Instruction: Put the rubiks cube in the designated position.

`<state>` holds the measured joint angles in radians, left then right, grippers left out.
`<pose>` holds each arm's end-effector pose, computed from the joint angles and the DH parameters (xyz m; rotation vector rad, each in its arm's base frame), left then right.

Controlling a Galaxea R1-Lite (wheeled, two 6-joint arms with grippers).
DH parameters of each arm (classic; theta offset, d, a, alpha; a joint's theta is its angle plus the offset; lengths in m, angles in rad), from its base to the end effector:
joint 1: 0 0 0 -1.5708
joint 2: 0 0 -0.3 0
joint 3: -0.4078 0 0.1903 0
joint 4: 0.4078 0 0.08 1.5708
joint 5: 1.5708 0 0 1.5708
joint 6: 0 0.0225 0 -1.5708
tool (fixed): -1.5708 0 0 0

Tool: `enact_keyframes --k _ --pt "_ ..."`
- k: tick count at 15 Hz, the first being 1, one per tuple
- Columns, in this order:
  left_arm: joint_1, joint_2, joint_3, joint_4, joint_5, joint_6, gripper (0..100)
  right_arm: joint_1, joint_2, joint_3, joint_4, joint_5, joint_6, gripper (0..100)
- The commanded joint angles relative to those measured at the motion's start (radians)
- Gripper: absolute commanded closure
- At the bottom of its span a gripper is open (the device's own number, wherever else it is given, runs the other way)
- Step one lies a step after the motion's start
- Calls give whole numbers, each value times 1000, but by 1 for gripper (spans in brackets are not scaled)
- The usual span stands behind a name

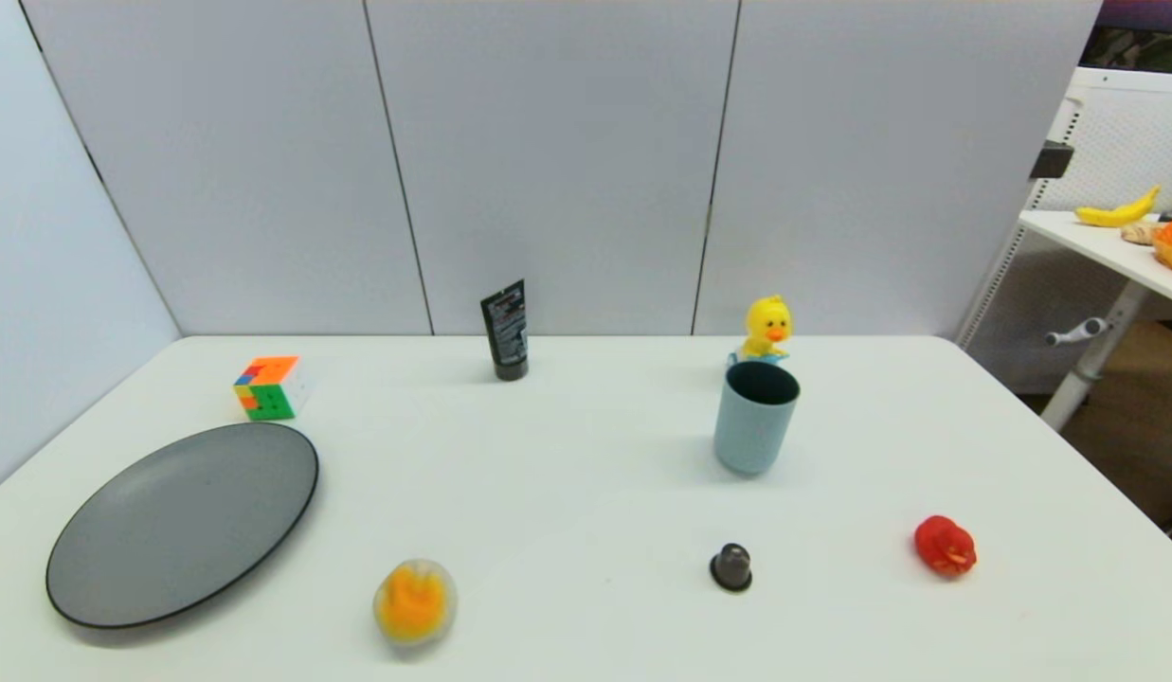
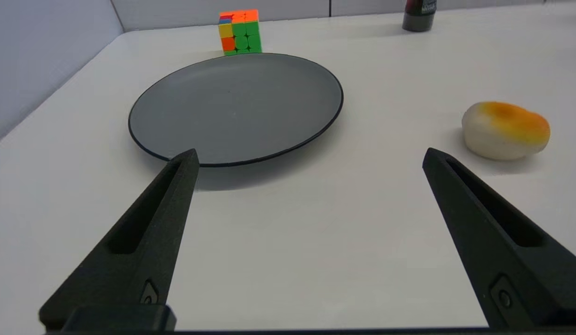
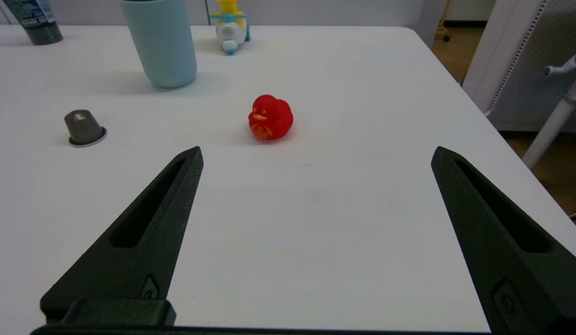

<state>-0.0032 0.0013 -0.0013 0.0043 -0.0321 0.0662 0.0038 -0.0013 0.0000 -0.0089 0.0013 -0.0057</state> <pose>-0.0228 -0.0006 0.0754 0.0661 0.0031 -0.0354 -0.0229 -0.0001 0.0764 -0.0057 -0.0102 0.0051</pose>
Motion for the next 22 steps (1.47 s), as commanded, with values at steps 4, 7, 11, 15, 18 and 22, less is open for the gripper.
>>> enact_keyframes --k 4,7,11,15,18,22 --pt "0 -1 1 -3 31 -59 0 1 1 0 0 0 0 0" --pt "0 -1 1 -3 31 -59 0 1 1 0 0 0 1 0" --pt "0 -1 1 -3 31 -59 0 1 1 0 0 0 1 0" --pt "0 -1 1 -3 31 -59 0 1 1 0 0 0 1 0" --pt "0 -1 1 -3 31 -59 0 1 1 0 0 0 1 0" --pt "0 -1 1 -3 31 -59 0 1 1 0 0 0 1 0"
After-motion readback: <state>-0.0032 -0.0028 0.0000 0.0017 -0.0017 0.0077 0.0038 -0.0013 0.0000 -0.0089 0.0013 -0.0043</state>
